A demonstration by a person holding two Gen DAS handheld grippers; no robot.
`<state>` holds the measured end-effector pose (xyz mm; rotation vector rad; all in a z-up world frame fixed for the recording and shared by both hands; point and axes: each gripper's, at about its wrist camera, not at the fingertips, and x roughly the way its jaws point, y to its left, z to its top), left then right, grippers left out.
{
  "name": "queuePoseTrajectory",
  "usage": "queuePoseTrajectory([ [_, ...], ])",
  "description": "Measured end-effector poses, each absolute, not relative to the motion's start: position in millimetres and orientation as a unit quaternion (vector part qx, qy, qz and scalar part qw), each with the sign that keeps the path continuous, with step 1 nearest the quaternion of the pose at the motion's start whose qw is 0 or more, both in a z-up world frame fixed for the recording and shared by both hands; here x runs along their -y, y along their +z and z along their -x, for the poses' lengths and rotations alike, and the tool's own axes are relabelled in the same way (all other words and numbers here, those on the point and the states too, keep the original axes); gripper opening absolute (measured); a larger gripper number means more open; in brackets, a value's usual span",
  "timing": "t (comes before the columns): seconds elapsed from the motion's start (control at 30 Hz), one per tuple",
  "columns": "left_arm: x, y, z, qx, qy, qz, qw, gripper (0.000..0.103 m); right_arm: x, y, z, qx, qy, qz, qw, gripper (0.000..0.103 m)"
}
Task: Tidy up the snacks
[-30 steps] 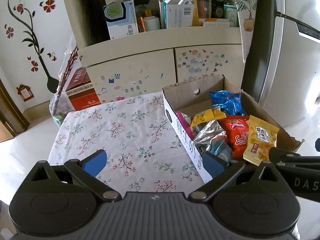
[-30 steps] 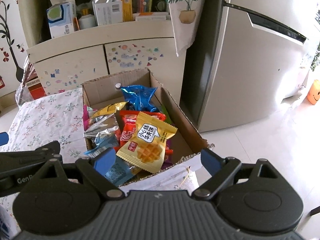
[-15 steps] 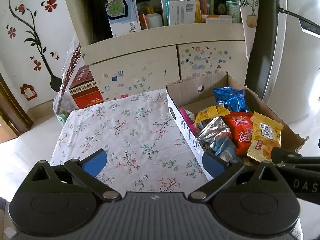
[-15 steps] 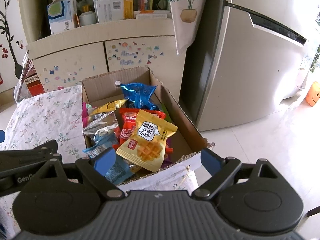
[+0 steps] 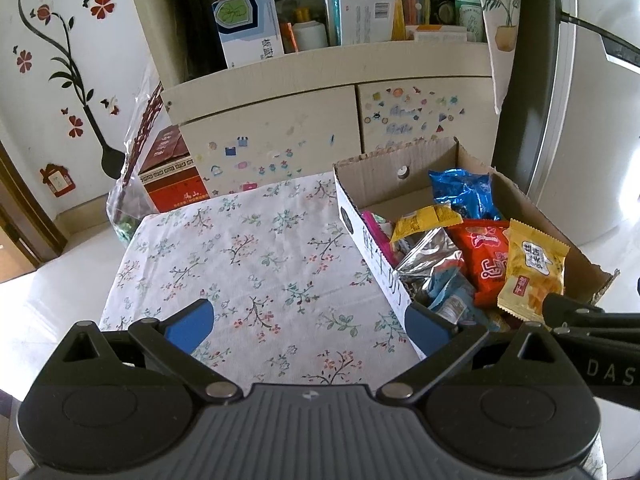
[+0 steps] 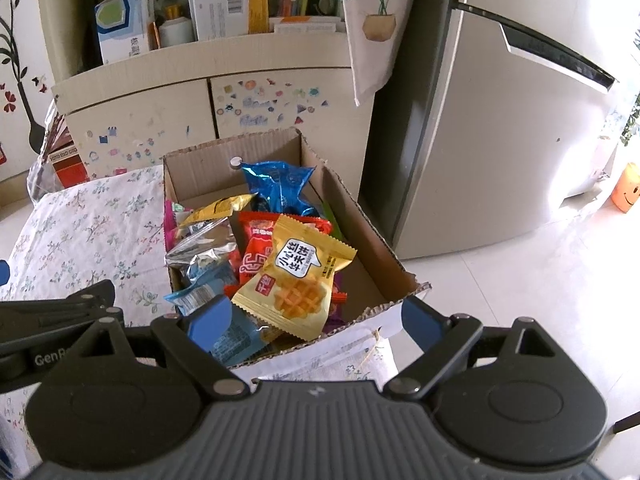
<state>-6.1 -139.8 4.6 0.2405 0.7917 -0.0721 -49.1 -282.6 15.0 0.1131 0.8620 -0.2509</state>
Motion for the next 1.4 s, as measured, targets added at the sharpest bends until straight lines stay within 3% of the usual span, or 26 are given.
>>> queuePoseTrajectory([
  [0.7,106.1,1.7,20.6,-0.389,-0.008,-0.117,0.914,0.103,249.6,8.3,47.5,-0.421,-0.073,0.001,0.904,0.092],
  [1.4,2.3,-13.4,37.4,-0.423,0.057,-0.061,0.902,0.103,164.2,-19.9,68.1,-0.426,0.122,0.041,0.896,0.092],
])
